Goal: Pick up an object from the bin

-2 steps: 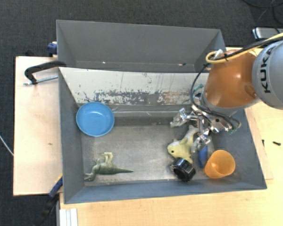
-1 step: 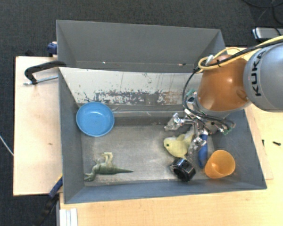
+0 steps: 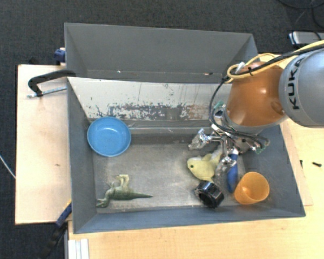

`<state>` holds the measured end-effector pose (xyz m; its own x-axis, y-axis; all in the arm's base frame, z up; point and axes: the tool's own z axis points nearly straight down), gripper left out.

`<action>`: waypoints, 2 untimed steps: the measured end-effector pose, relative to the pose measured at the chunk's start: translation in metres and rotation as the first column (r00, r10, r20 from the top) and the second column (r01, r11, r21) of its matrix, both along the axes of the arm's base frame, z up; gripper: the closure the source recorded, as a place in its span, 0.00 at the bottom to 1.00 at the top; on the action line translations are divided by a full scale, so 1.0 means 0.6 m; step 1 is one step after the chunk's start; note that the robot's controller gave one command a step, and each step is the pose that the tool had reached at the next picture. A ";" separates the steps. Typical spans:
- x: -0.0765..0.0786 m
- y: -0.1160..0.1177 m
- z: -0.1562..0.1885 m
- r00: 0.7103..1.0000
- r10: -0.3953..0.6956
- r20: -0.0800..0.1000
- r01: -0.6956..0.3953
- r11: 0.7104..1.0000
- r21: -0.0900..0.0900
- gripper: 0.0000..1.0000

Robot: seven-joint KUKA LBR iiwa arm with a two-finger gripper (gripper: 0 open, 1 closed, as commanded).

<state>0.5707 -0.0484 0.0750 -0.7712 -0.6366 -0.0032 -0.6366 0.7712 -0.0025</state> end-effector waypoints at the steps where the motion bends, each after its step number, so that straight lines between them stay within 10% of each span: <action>1: 0.003 -0.001 0.004 1.000 0.000 0.002 0.000 1.000 -0.001 1.00; 2: 0.008 0.001 0.181 1.000 -0.003 0.011 0.003 1.000 0.000 1.00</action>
Offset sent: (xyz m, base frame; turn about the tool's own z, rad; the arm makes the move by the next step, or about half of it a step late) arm 0.0000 0.0000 0.0000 0.0000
